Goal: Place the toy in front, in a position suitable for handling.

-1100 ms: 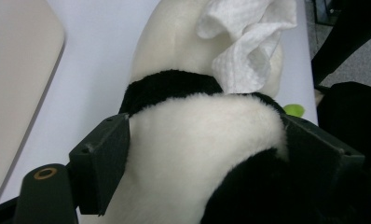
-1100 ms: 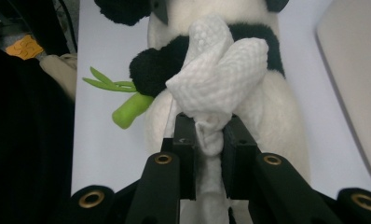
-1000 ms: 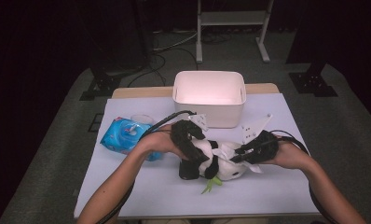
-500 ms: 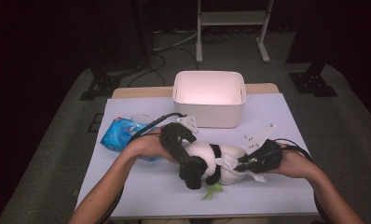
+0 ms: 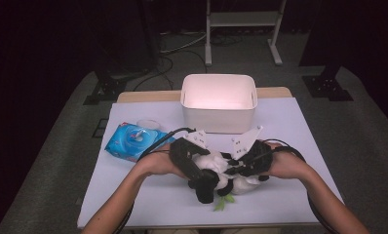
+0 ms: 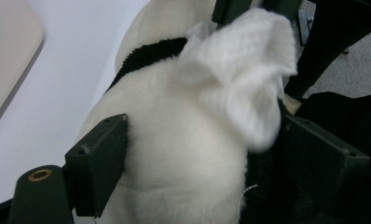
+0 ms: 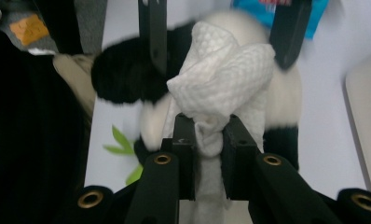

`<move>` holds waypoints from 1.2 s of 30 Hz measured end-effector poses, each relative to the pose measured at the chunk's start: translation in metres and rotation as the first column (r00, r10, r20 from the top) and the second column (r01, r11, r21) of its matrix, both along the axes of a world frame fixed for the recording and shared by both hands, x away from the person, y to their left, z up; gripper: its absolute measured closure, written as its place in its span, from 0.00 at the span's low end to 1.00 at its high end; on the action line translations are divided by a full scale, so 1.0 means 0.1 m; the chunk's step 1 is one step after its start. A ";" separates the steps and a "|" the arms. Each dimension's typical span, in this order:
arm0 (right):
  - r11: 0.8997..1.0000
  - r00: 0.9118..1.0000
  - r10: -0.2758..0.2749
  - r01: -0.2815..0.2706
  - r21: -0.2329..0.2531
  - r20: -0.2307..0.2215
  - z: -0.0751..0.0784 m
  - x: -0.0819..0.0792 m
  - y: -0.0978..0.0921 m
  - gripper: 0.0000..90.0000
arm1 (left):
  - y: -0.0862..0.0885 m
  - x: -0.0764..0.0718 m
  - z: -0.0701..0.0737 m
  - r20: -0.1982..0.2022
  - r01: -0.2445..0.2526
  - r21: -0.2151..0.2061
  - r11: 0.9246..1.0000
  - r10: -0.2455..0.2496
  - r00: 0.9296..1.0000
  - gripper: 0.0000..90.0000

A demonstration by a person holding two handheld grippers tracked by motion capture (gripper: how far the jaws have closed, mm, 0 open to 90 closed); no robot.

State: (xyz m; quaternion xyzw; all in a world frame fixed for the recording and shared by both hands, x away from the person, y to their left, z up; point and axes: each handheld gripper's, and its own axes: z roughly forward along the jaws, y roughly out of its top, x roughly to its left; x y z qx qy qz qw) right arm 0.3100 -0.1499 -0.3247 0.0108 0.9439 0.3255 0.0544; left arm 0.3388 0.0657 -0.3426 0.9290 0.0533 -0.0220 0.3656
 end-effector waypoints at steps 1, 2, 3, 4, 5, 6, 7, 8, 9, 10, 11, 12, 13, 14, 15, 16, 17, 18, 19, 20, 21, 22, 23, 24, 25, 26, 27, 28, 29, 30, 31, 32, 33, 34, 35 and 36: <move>1.000 1.000 0.006 -0.006 0.012 0.001 0.02 0.00 0.03 0.86 | -0.01 0.00 -0.01 0.000 0.002 -0.007 1.000 -0.002 1.000 0.19; 1.000 1.000 0.011 -0.011 0.022 0.000 0.04 0.00 0.06 0.86 | -0.02 -0.01 -0.01 0.000 0.007 -0.010 1.000 -0.007 1.000 0.19; 0.999 1.000 0.015 -0.015 0.029 -0.005 0.06 -0.01 0.09 0.86 | -0.03 -0.01 -0.02 0.003 0.010 -0.012 1.000 -0.010 1.000 0.19; 0.999 1.000 0.024 -0.024 0.029 -0.002 0.07 -0.01 0.12 0.85 | -0.03 -0.02 -0.02 0.006 0.014 -0.010 1.000 -0.014 1.000 0.19; 0.999 1.000 0.028 -0.028 0.023 -0.001 0.08 -0.02 0.15 0.85 | -0.03 -0.02 -0.02 0.010 0.014 -0.011 1.000 -0.013 1.000 0.19; 0.999 1.000 0.030 -0.030 0.013 -0.001 0.08 -0.02 0.17 0.86 | -0.03 -0.02 -0.03 0.013 0.011 -0.018 1.000 -0.011 1.000 0.19; 0.999 1.000 0.031 -0.031 0.011 -0.004 0.07 -0.01 0.17 0.86 | -0.01 -0.02 -0.04 0.011 0.009 -0.028 1.000 -0.008 1.000 0.19; 0.999 1.000 0.030 -0.030 0.013 -0.009 0.07 0.00 0.16 0.86 | 0.00 -0.03 -0.05 0.009 0.006 -0.040 0.999 -0.005 1.000 0.19; 0.999 0.999 0.029 -0.029 0.016 -0.014 0.07 0.01 0.14 0.86 | 0.01 -0.03 -0.06 0.008 0.005 -0.048 0.999 -0.005 1.000 0.19; 1.000 1.000 0.023 -0.023 0.012 -0.014 0.07 0.01 0.11 0.85 | 0.02 -0.03 -0.06 0.006 0.003 -0.056 0.998 -0.003 1.000 0.19; 1.000 1.000 0.013 -0.013 0.001 -0.018 0.06 0.01 0.08 0.85 | 0.03 -0.04 -0.06 0.007 0.003 -0.055 0.998 -0.003 1.000 0.19; 1.000 1.000 0.008 -0.008 -0.004 -0.016 0.05 0.01 0.05 0.85 | 0.03 -0.04 -0.06 0.008 0.003 -0.052 0.999 -0.002 1.000 0.19; 1.000 1.000 -0.003 0.002 -0.015 -0.016 0.05 0.01 0.02 0.85 | 0.03 -0.04 -0.05 0.008 0.001 -0.050 0.999 0.000 1.000 0.19; 1.000 1.000 -0.010 0.010 -0.026 -0.009 0.04 0.02 -0.01 0.85 | 0.03 -0.04 -0.05 0.009 0.001 -0.048 0.999 -0.001 1.000 0.19; 0.999 1.000 -0.019 0.019 -0.035 -0.005 0.03 0.02 -0.05 0.85 | 0.03 -0.04 -0.04 0.009 0.001 -0.042 0.999 -0.001 1.000 0.19; 0.999 0.999 -0.032 0.032 -0.042 -0.004 0.02 0.03 -0.08 0.85 | 0.03 -0.04 -0.04 0.007 -0.003 -0.041 0.999 0.003 1.000 0.19; 0.998 0.999 -0.041 0.041 -0.054 -0.001 0.01 0.04 -0.12 0.85 | 0.04 -0.05 -0.03 0.008 -0.007 -0.040 0.999 0.007 1.000 0.19; 0.997 0.999 -0.054 0.053 -0.061 -0.006 0.00 0.04 -0.16 0.85 | 0.05 -0.05 -0.02 0.011 -0.006 -0.039 0.999 0.007 1.000 0.19; 0.996 0.998 -0.062 0.062 -0.058 -0.010 -0.01 0.06 -0.20 0.85 | 0.06 -0.06 -0.01 0.003 -0.016 -0.046 0.999 0.017 1.000 0.19; 0.996 0.997 -0.073 0.072 -0.051 -0.016 -0.01 0.06 -0.24 0.85 | 0.08 -0.06 0.01 0.010 -0.012 -0.043 0.999 0.012 1.000 0.19; 0.996 0.996 -0.081 0.080 -0.046 -0.020 -0.01 0.07 -0.29 0.85 | 0.08 -0.06 0.01 0.007 -0.019 -0.041 0.999 0.019 1.000 0.19; 0.995 0.996 -0.089 0.089 -0.038 -0.016 0.00 0.07 -0.33 0.85 | 0.10 -0.06 0.03 0.008 -0.016 -0.035 0.999 0.016 1.000 0.19; 0.994 0.995 -0.102 0.101 -0.033 -0.019 0.01 0.08 -0.37 0.85 | 0.11 -0.06 0.04 0.008 -0.020 -0.037 0.999 0.020 1.000 0.19; 0.993 0.993 -0.113 0.112 -0.030 -0.022 0.01 0.08 -0.42 0.85 | 0.13 -0.06 0.06 0.007 -0.022 -0.038 0.999 0.022 1.000 0.19; 0.992 0.992 -0.124 0.123 -0.027 -0.027 0.01 0.09 -0.46 0.85 | 0.14 -0.06 0.07 0.007 -0.025 -0.035 0.999 0.025 1.000 0.19; 0.990 0.990 -0.136 0.135 -0.028 -0.031 0.00 0.09 -0.50 0.85 | 0.16 -0.06 0.08 0.009 -0.028 -0.028 0.999 0.028 1.000 0.19; 0.990 0.989 -0.141 0.140 -0.028 -0.034 -0.01 0.10 -0.53 0.85 | 0.18 -0.06 0.09 0.011 -0.032 -0.023 0.999 0.033 0.999 0.19; 0.989 0.988 -0.149 0.148 -0.028 -0.041 -0.02 0.10 -0.56 0.85 | 0.20 -0.06 0.09 0.008 -0.046 -0.011 0.999 0.047 0.999 0.17; 0.989 0.988 -0.148 0.147 -0.030 -0.046 -0.04 0.09 -0.59 0.85 | 0.21 -0.05 0.08 0.008 -0.057 0.005 0.998 0.057 0.998 0.15; 0.988 0.988 -0.149 0.148 -0.033 -0.050 -0.05 0.08 -0.60 0.85 | 0.23 -0.05 0.07 0.006 -0.067 0.017 0.998 0.067 0.998 0.14; 0.989 0.988 -0.147 0.145 -0.030 -0.053 -0.06 0.07 -0.61 0.85 | 0.24 -0.05 0.04 -0.010 -0.070 0.014 0.997 0.070 0.997 0.14; 0.989 0.988 -0.147 0.146 -0.026 -0.052 -0.07 0.06 -0.61 0.85 | 0.24 -0.05 0.01 -0.022 -0.073 0.011 0.997 0.073 0.997 0.14; 0.989 0.988 -0.147 0.146 -0.022 -0.052 -0.07 0.05 -0.61 0.85 | 0.24 -0.04 -0.02 -0.027 -0.070 0.017 0.997 0.070 0.997 0.14; 0.990 0.988 -0.144 0.143 -0.017 -0.054 -0.08 0.04 -0.61 0.85 | 0.24 -0.04 -0.05 -0.028 -0.063 0.023 0.998 0.063 0.998 0.13; 0.990 0.988 -0.142 0.141 -0.017 -0.058 -0.09 0.04 -0.61 0.85 | 0.23 -0.04 -0.07 -0.034 -0.063 0.013 0.998 0.063 0.997 0.13; 0.990 0.988 -0.141 0.140 -0.018 -0.060 -0.10 0.03 -0.61 0.85 | 0.21 -0.04 -0.10 -0.035 -0.063 0.009 0.998 0.063 0.997 0.13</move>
